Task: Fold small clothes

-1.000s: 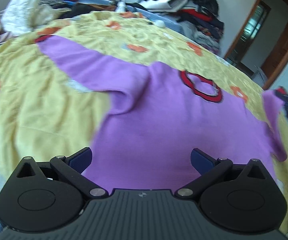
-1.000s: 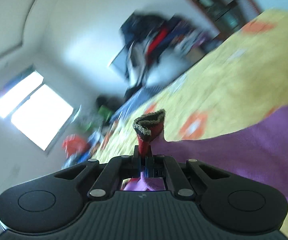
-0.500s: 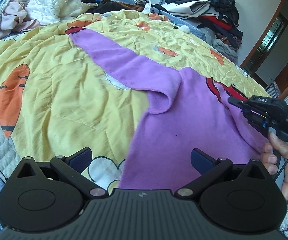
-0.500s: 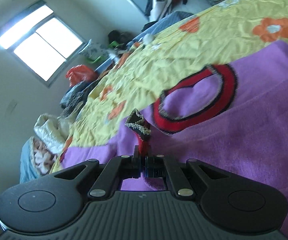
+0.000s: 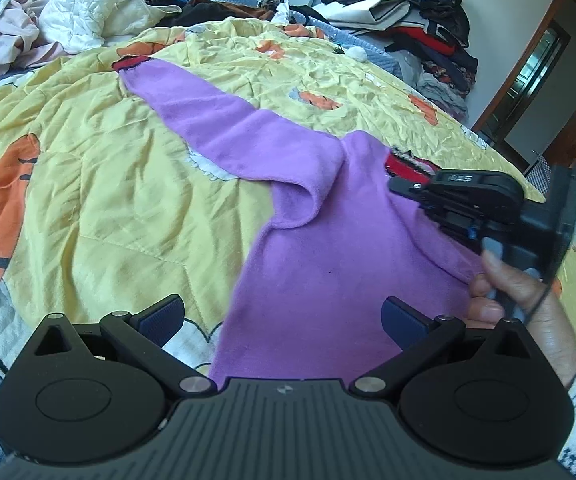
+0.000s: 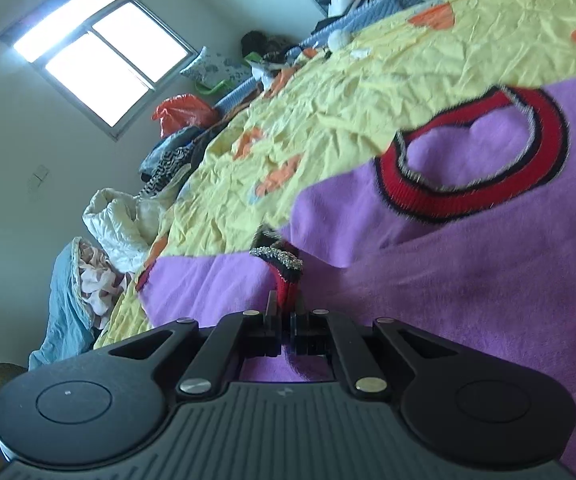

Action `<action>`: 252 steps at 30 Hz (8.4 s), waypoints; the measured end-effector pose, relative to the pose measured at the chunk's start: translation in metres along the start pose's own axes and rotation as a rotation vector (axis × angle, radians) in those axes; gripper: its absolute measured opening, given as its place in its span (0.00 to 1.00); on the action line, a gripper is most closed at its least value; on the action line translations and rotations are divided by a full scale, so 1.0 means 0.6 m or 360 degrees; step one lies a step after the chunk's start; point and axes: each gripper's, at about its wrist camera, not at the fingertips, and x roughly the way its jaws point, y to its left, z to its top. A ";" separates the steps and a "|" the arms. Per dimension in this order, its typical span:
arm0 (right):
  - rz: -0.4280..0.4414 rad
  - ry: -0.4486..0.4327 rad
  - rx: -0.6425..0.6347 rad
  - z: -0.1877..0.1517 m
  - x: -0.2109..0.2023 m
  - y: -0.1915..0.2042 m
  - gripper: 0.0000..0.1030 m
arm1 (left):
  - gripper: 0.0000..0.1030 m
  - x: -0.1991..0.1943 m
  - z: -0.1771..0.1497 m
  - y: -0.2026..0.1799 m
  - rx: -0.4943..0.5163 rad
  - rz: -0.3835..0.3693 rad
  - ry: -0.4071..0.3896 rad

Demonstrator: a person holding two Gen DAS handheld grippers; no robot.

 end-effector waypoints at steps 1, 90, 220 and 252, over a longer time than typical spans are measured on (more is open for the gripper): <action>-0.0025 0.0014 0.0001 -0.003 0.007 -0.001 0.06 | 1.00 0.002 0.000 -0.004 0.0009 0.0001 0.0004; -0.0601 -0.0143 -0.0581 -0.112 -0.197 -0.071 1.00 | 0.03 0.390 0.403 0.434 -0.1067 -0.0726 -0.0082; -0.0728 0.0012 -0.0894 0.010 -0.207 -0.139 0.40 | 0.96 0.250 0.084 -0.067 0.0352 -0.0319 -0.0134; -0.0685 -0.0014 -0.0811 -0.220 -0.524 -0.207 0.69 | 1.00 0.049 -0.147 0.066 0.0463 -0.0127 -0.0139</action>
